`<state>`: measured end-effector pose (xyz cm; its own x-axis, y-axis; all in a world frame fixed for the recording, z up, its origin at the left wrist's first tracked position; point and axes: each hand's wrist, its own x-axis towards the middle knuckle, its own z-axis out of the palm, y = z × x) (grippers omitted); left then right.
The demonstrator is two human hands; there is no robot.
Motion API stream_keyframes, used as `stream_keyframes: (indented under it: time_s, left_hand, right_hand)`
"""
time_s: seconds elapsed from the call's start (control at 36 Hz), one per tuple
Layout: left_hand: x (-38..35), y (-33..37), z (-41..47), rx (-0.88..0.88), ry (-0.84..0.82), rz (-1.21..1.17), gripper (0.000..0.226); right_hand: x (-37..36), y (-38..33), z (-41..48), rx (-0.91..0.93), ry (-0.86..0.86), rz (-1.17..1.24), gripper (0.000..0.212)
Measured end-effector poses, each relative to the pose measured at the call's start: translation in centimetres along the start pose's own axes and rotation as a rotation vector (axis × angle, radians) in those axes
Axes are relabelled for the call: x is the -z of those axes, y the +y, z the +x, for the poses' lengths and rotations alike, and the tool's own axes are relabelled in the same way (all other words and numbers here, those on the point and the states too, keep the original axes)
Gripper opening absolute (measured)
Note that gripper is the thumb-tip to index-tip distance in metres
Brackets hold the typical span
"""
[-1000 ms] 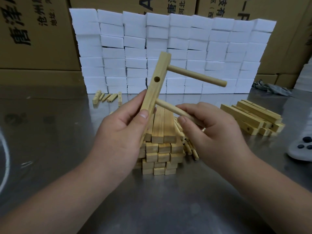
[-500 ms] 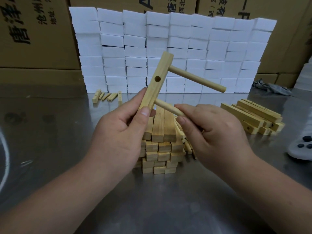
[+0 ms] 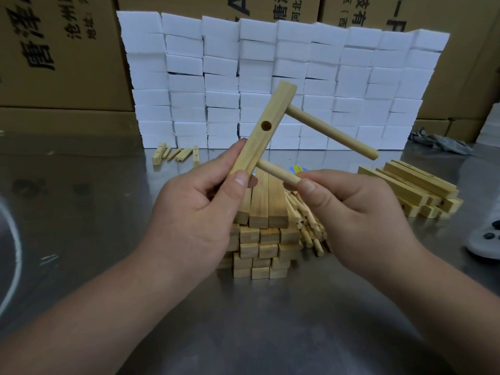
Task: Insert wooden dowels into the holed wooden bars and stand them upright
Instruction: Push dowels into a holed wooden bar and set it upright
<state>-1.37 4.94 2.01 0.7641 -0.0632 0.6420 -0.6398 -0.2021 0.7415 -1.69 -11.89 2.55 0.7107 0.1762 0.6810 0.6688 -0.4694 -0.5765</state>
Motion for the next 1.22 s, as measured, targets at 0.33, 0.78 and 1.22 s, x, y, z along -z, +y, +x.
stream_keyframes:
  time_s: [0.33,0.78,1.22]
  left_hand:
    - [0.0,-0.5,0.1,-0.008,-0.068,0.044,0.043]
    - [-0.4,-0.9,0.9,0.219,0.278,0.034,0.025]
    - [-0.6,-0.8,0.9,0.334,0.267,-0.163,0.053]
  right_hand:
    - [-0.1,-0.7,0.3,-0.187,0.032,0.207,0.017]
    - [1.5,2.0,1.3,-0.310,0.151,-0.147,0.019]
    - [0.8,5.1,1.8,-0.389,-0.427,-1.013,0.034]
